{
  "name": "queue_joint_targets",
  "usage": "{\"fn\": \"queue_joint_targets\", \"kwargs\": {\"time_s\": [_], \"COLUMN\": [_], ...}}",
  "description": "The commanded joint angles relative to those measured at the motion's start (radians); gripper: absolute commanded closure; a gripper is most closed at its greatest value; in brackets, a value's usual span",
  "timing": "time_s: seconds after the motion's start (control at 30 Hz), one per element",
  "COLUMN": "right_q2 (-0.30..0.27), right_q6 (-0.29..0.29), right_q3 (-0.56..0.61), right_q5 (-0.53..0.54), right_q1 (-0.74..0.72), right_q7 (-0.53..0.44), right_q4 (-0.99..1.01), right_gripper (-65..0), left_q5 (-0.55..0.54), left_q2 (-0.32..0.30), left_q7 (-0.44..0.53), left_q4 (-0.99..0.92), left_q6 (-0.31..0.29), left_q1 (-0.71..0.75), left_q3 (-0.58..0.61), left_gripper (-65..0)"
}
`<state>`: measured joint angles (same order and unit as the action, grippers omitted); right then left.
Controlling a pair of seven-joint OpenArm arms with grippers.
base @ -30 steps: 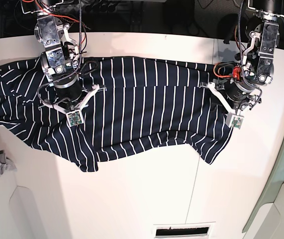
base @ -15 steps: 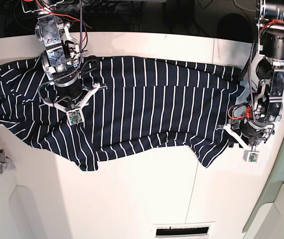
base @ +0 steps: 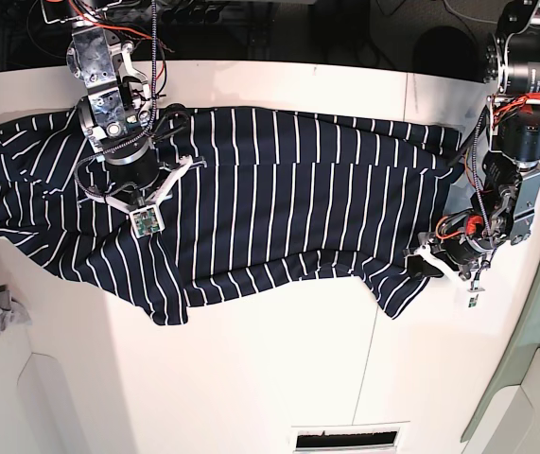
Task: Layout the t-shirt on the table in an organized manner, then fold the t-shirt properly
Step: 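Stretch the striped strip lengthwise, right gripper pulling away from the left gripper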
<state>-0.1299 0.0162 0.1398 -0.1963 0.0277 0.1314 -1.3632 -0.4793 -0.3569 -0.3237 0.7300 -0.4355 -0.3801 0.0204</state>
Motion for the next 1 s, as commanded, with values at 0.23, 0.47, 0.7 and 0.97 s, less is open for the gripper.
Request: {"fn": "queue_joint_targets", "kwargs": {"time_s": [0.23,0.47,0.7,0.97], "right_q2": [0.0,-0.012,-0.101,-0.208], "right_q6": [0.0,0.001,0.011,0.074], "right_q3": [-0.002,-0.003,-0.026,-0.138], "right_q5": [-0.002,-0.002,0.003,0.113], "right_q1": [-0.005,-0.017,-0.013,-0.013], "right_q7": [-0.026,-0.026,-0.029,-0.021], "right_q4": [-0.019,-0.019,-0.106,-0.246], "right_gripper": [0.0,0.0,0.0,0.0], "left_q5": [0.014,-0.016,-0.133,-0.183], "left_q2": [0.023,-0.01,-0.115,-0.173], "left_q7": [0.01,0.061,0.042,0.037], "left_q4": [0.007,0.048,0.259,0.421], "left_q6": [-0.011,-0.188,-0.263,-0.263], "left_q1": [-0.021,-0.021,0.033,0.156], "left_q3": [-0.002,-0.002,-0.002,-0.002], "left_gripper": [-14.8,0.0,0.0,0.0]}}
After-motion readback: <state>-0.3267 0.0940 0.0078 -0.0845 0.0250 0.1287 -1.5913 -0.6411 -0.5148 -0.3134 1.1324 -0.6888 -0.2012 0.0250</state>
